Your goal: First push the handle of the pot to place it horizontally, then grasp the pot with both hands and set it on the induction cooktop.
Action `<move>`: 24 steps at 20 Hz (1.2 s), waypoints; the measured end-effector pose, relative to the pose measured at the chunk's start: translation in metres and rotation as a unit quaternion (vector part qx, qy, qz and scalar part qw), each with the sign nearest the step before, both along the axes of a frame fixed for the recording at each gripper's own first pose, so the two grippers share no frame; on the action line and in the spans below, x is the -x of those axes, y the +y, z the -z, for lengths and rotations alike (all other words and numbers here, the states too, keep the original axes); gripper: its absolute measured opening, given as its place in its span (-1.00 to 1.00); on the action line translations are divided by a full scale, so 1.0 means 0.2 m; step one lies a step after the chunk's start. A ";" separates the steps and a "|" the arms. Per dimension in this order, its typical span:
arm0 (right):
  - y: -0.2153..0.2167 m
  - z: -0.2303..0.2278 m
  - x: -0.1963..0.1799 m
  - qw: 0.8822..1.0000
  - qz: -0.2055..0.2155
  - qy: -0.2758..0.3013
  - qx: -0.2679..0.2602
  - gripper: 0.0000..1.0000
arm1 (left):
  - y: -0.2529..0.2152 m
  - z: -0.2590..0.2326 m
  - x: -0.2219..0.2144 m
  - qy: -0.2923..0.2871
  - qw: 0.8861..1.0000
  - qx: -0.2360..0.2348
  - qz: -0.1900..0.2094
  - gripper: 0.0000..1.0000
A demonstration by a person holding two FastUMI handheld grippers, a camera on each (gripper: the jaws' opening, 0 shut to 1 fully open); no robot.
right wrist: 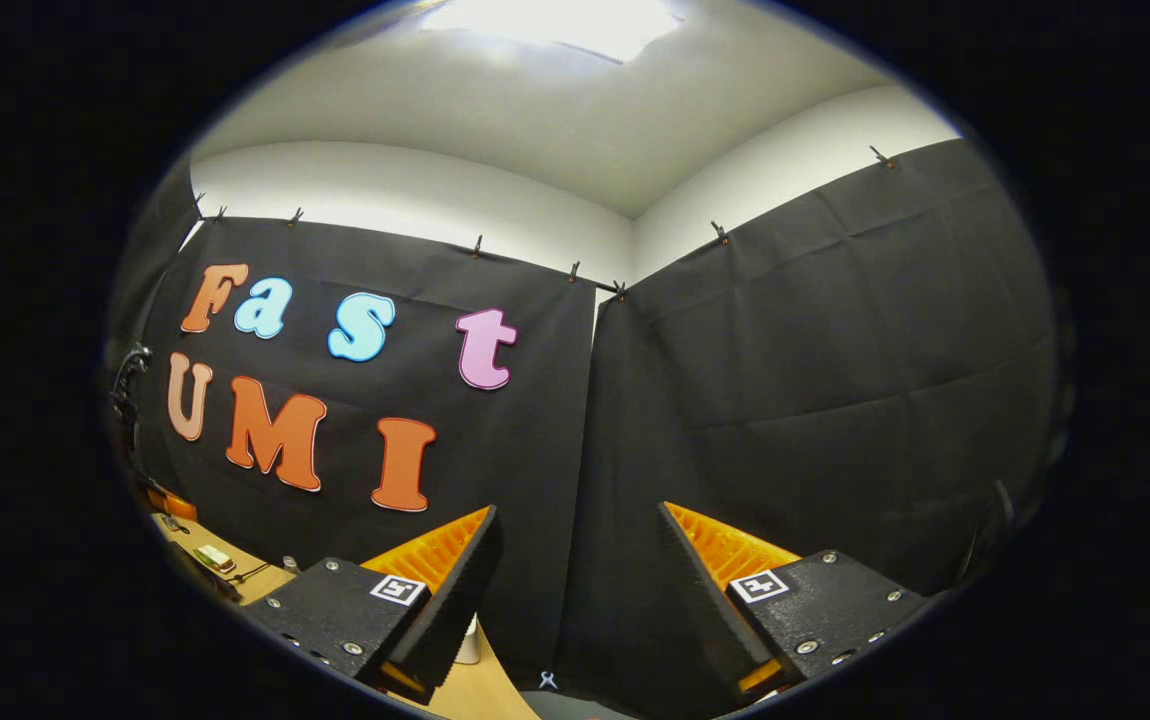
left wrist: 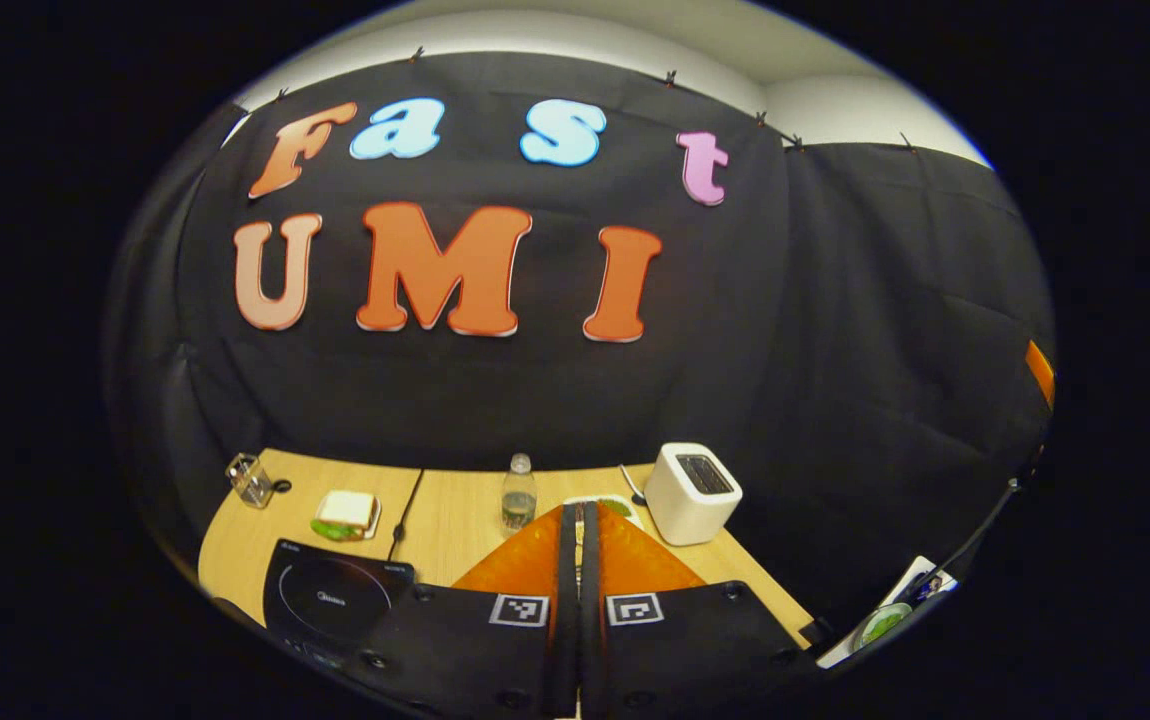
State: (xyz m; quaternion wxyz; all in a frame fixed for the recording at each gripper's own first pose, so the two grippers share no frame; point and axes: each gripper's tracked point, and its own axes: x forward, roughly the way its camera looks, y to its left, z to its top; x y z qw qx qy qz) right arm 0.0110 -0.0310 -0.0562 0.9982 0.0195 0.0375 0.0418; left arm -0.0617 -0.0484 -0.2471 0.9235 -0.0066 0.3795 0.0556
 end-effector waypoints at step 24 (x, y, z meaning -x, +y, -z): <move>0.04 0.38 -0.06 0.997 -0.039 0.066 -0.022 0.90 | -0.13 1.00 1.02 0.377 0.891 0.149 -0.205 -0.84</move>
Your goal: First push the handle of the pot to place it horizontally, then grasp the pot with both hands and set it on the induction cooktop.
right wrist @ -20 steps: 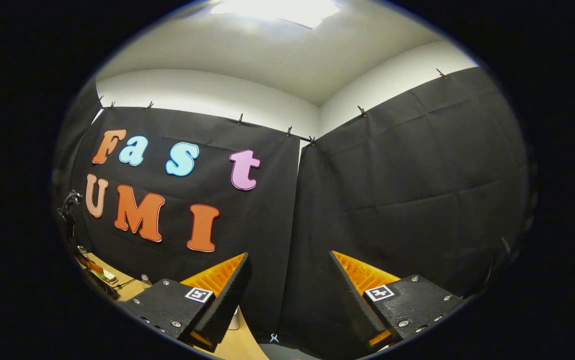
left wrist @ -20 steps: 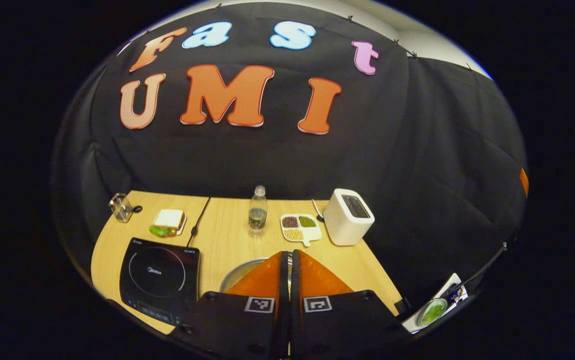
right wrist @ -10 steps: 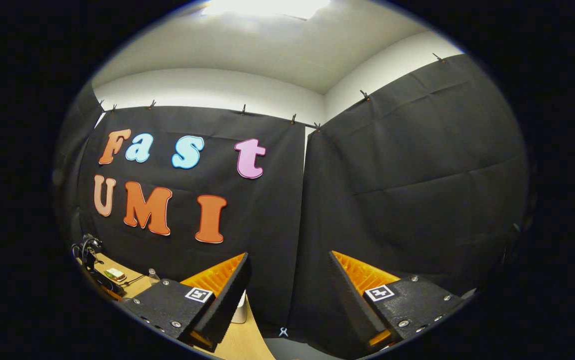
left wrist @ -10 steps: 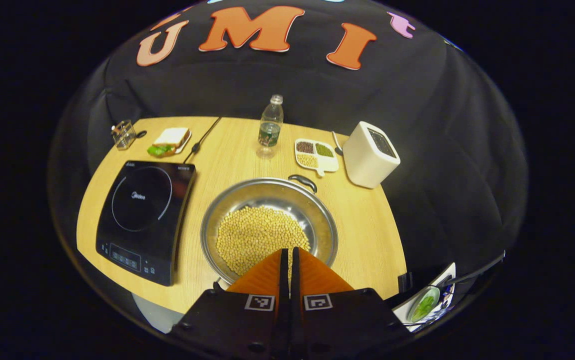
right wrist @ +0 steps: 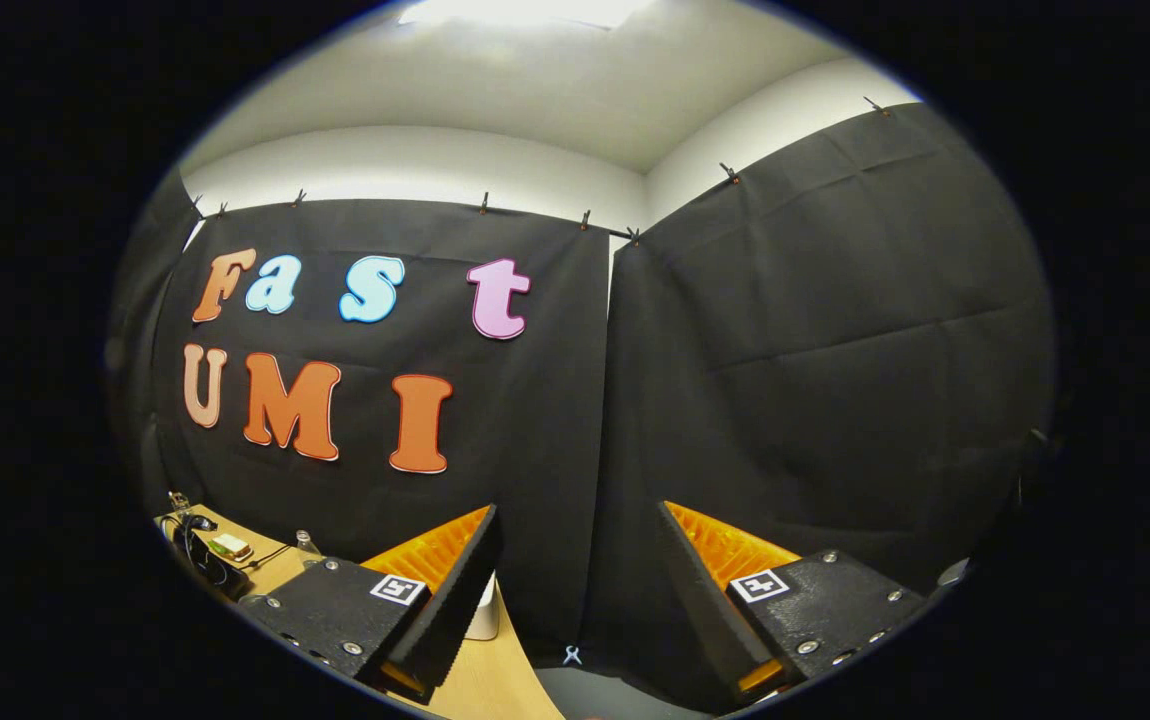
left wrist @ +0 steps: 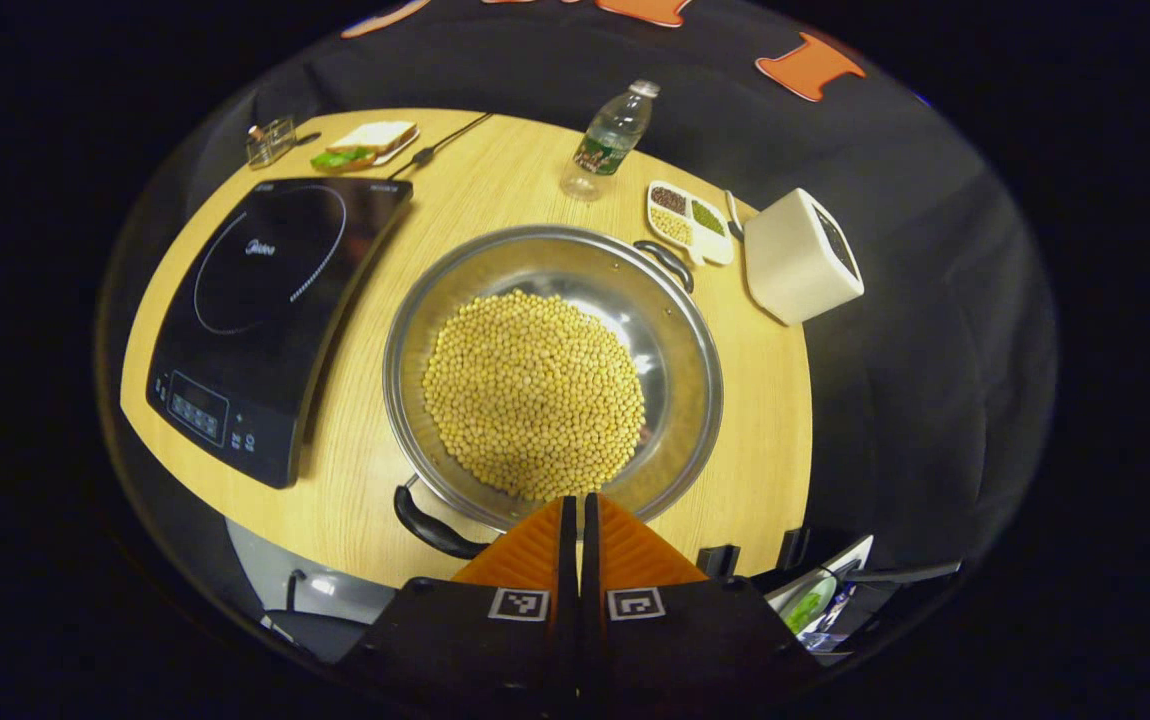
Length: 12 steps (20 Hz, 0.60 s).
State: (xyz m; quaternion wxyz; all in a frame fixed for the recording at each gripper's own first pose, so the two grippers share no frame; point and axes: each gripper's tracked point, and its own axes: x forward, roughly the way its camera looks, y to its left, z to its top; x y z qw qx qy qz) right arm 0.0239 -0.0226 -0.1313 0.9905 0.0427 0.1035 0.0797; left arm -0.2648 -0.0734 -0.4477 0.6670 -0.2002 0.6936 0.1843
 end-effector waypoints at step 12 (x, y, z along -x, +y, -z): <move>0.01 0.14 0.02 0.999 0.014 0.045 0.016 0.90 | -0.08 0.28 0.38 0.144 0.989 0.023 -0.028 -0.84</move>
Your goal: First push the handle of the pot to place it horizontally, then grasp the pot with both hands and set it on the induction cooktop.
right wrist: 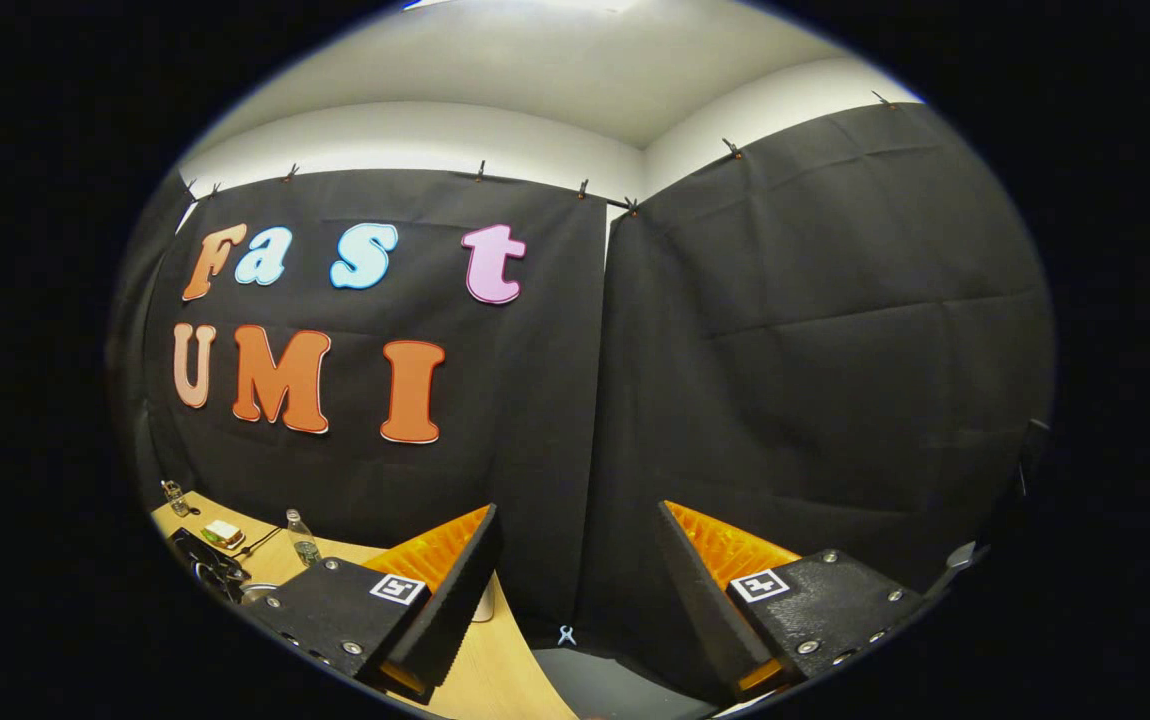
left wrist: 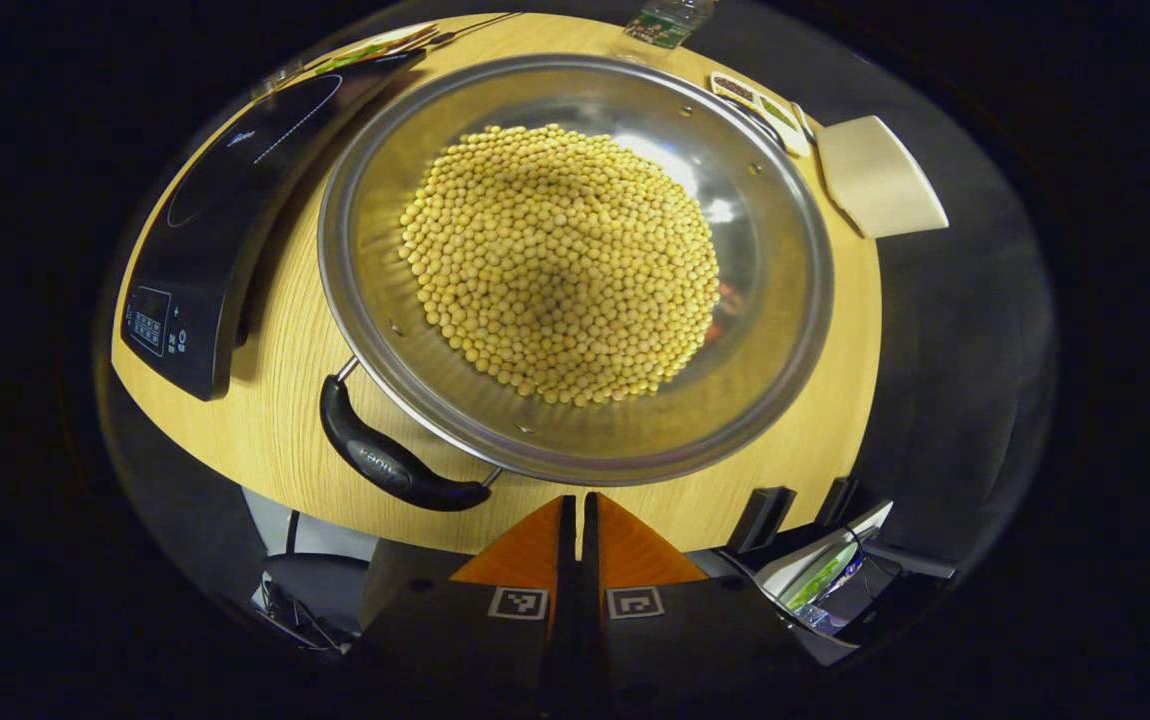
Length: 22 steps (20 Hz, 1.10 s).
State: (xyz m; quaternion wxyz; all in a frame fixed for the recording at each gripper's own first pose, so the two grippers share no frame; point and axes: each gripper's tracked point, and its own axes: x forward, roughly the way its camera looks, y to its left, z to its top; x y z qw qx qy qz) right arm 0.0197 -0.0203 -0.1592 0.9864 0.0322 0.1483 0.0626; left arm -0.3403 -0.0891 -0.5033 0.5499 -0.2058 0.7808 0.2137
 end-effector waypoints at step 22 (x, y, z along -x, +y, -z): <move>0.10 0.10 0.05 0.999 0.013 0.041 0.007 0.91 | 0.61 0.00 -0.04 0.011 0.981 -0.168 0.094 -0.84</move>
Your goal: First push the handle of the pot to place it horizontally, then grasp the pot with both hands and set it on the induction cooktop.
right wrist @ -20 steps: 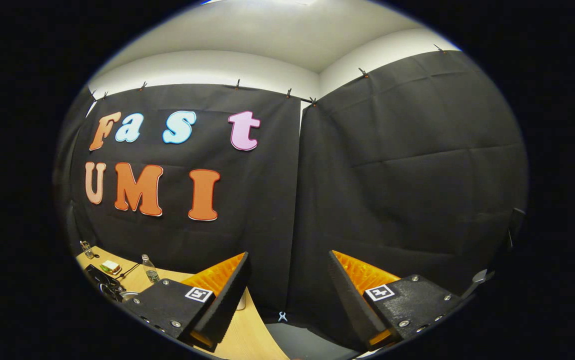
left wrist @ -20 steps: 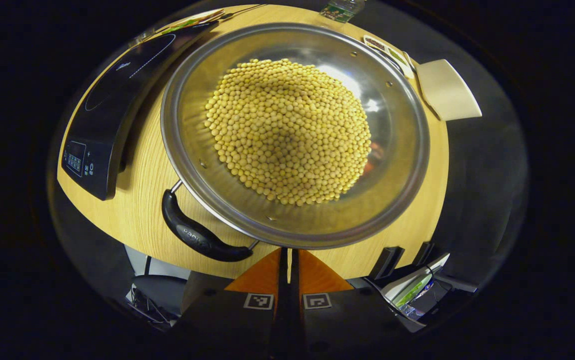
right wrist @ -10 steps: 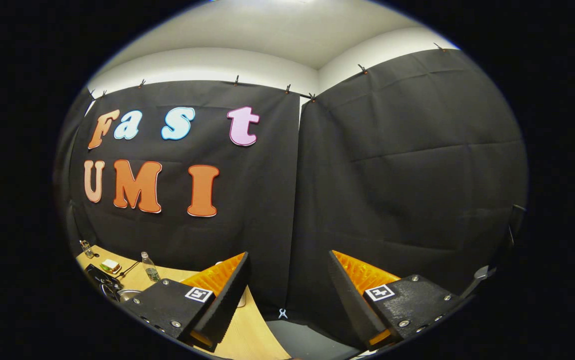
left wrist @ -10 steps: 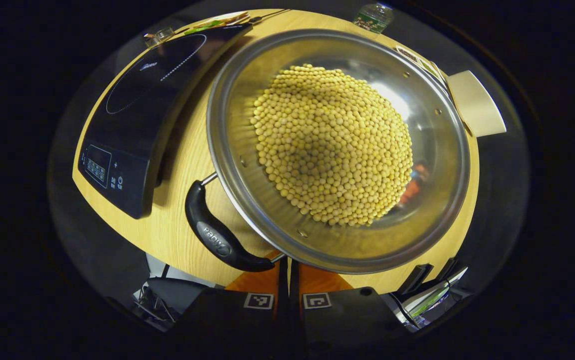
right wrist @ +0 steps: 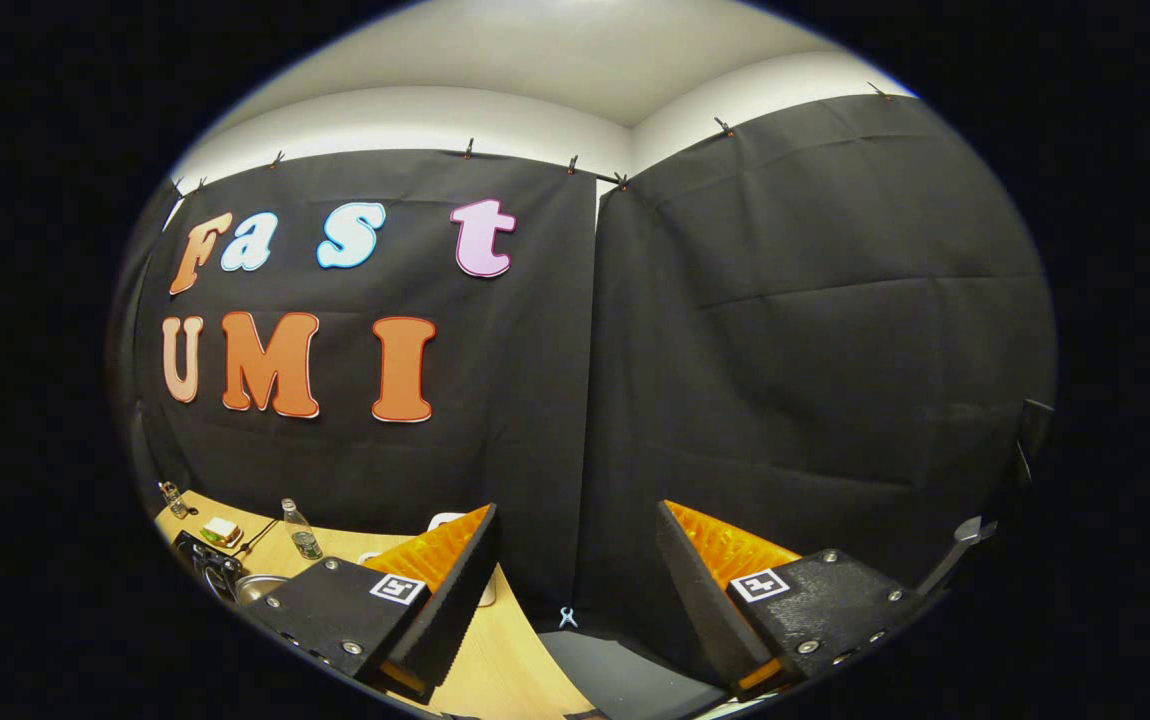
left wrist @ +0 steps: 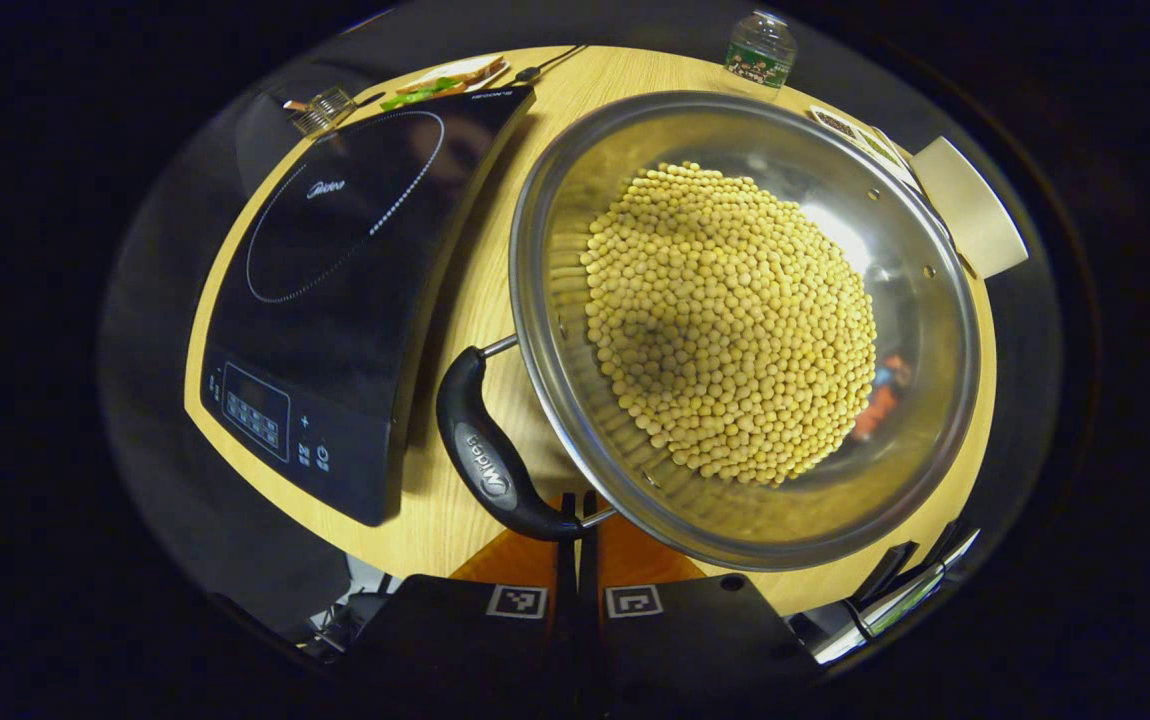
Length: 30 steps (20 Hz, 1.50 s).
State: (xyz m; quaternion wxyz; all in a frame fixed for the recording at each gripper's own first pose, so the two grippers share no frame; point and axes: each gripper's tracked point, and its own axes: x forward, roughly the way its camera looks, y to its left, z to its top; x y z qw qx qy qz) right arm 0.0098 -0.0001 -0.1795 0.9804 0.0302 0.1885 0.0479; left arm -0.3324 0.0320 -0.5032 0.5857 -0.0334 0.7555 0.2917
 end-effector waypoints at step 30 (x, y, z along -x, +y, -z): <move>0.39 0.19 0.16 0.995 -0.015 0.095 0.013 0.91 | 0.45 0.21 -0.30 -0.093 0.965 0.007 0.245 -0.84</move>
